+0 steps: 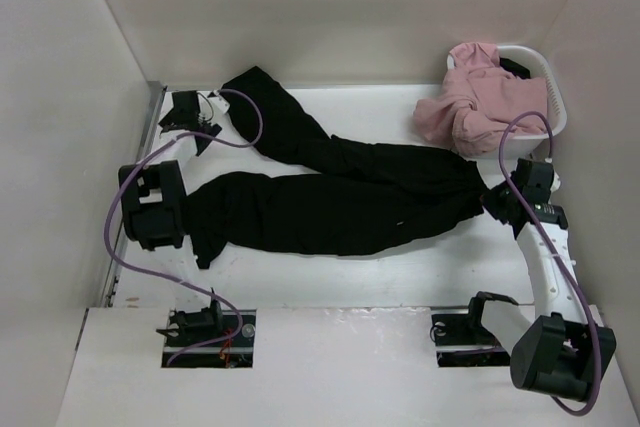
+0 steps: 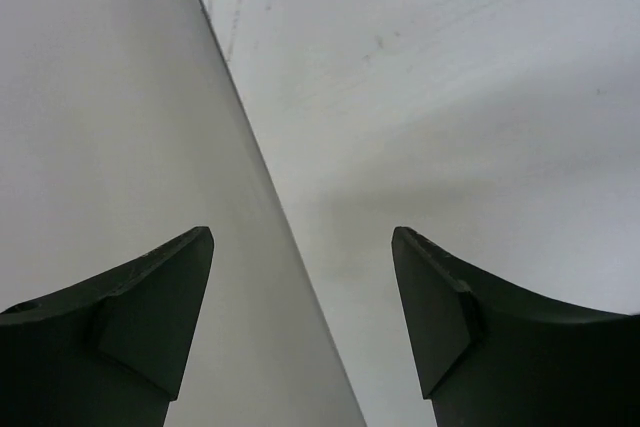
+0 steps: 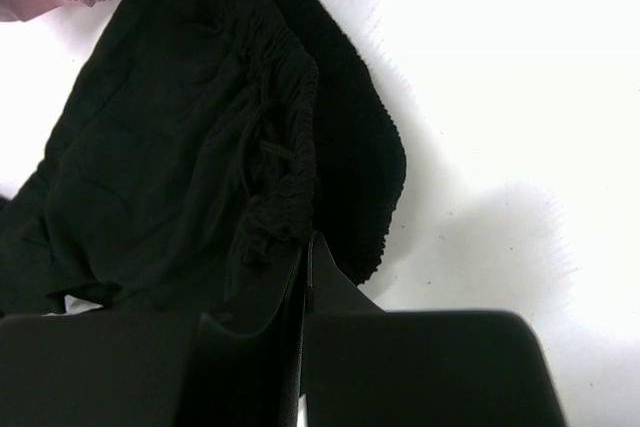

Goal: Fold and stack the trousers
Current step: Flatten the trousers out

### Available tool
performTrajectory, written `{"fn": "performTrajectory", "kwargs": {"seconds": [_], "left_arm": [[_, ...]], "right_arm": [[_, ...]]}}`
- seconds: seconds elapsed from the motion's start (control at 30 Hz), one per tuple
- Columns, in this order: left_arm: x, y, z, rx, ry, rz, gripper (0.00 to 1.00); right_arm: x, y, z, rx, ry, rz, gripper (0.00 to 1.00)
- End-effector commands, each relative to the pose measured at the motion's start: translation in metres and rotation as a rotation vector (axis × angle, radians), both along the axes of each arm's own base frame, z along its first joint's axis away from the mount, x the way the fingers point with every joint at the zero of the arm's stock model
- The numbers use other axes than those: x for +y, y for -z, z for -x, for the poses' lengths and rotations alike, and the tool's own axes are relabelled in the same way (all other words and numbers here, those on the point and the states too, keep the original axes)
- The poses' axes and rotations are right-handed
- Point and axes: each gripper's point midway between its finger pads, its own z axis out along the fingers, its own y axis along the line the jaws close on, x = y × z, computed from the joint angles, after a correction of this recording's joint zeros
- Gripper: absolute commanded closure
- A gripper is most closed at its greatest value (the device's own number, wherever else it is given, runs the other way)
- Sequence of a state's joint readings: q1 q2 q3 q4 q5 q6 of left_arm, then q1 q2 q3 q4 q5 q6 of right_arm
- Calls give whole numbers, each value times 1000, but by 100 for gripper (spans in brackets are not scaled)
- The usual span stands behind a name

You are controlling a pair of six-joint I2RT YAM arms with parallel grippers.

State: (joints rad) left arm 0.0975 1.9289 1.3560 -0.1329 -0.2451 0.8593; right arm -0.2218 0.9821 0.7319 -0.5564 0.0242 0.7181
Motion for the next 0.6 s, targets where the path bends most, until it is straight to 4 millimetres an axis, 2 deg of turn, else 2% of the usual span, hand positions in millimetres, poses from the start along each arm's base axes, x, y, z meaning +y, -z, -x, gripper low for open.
{"fn": "performTrajectory", "kwargs": {"seconds": [0.0,0.07,0.17,0.2,0.27,0.33,0.43,0.57], "left_arm": [[-13,-79,17,-157,38,46,27],[-43,-66,59,-46,148,146,26],[-84,-20,132,226,266,343,27],[-90,-6,152,311,272,403,29],[-88,16,174,421,243,482,31],[-72,31,176,462,162,511,33],[-37,52,159,470,-53,491,38],[-36,66,157,514,-85,521,38]], "right_arm": [[-4,-20,-14,-89,0,15,100],[-4,-19,-12,-87,0,16,99],[-3,-15,-10,-90,0,12,99],[-3,-14,-8,-89,2,10,99],[-4,-12,-6,-84,6,10,99],[-4,-10,-4,-80,6,8,99],[-3,-13,-2,-89,3,8,99],[-3,-18,-1,-103,4,11,99]]}}
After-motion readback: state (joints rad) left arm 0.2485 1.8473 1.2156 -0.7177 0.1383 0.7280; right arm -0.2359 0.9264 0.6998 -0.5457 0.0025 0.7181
